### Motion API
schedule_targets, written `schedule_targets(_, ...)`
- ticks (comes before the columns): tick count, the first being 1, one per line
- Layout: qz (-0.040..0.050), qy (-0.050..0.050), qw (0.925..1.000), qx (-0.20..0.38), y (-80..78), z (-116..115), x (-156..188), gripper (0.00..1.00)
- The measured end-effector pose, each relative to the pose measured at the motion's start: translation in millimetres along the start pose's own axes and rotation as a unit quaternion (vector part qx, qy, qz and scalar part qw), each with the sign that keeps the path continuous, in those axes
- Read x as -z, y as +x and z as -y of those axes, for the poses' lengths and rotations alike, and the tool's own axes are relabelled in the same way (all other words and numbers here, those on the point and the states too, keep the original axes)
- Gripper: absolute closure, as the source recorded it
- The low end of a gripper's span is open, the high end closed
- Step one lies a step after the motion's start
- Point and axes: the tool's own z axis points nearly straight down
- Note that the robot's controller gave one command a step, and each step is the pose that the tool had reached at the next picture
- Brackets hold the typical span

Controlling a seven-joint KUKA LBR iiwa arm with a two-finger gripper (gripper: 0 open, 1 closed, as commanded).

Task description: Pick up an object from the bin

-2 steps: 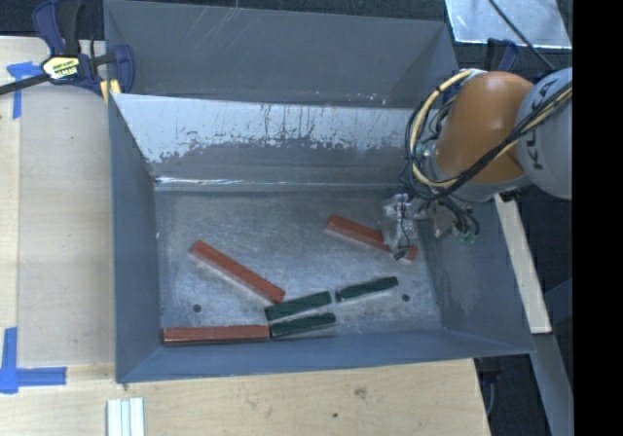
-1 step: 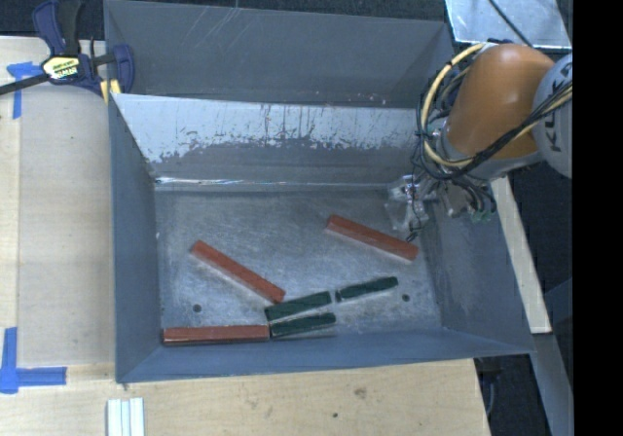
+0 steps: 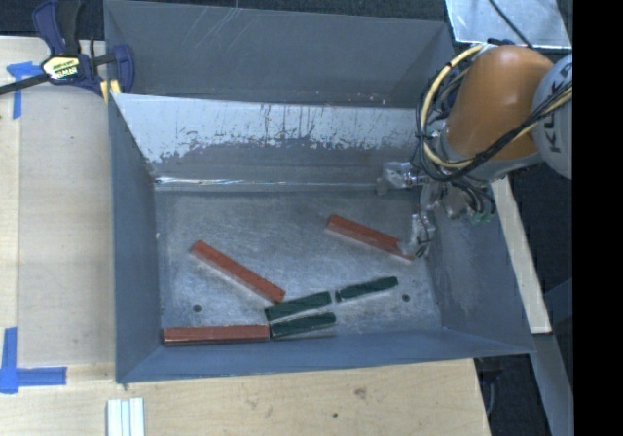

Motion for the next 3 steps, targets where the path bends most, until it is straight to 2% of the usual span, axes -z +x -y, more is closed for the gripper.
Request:
schedule_targets(1, -0.0023, -0.002, 0.9978, -0.066, 10.9, -46, -42, 0.0)
schedule_targets(2, 0.0, 0.0, 0.9978, -0.066, 9.5, -44, -39, 1.0)
schedule_targets(3, 0.0039, 0.002, 0.9977, -0.067, 4.9, 2, 105, 1.0)
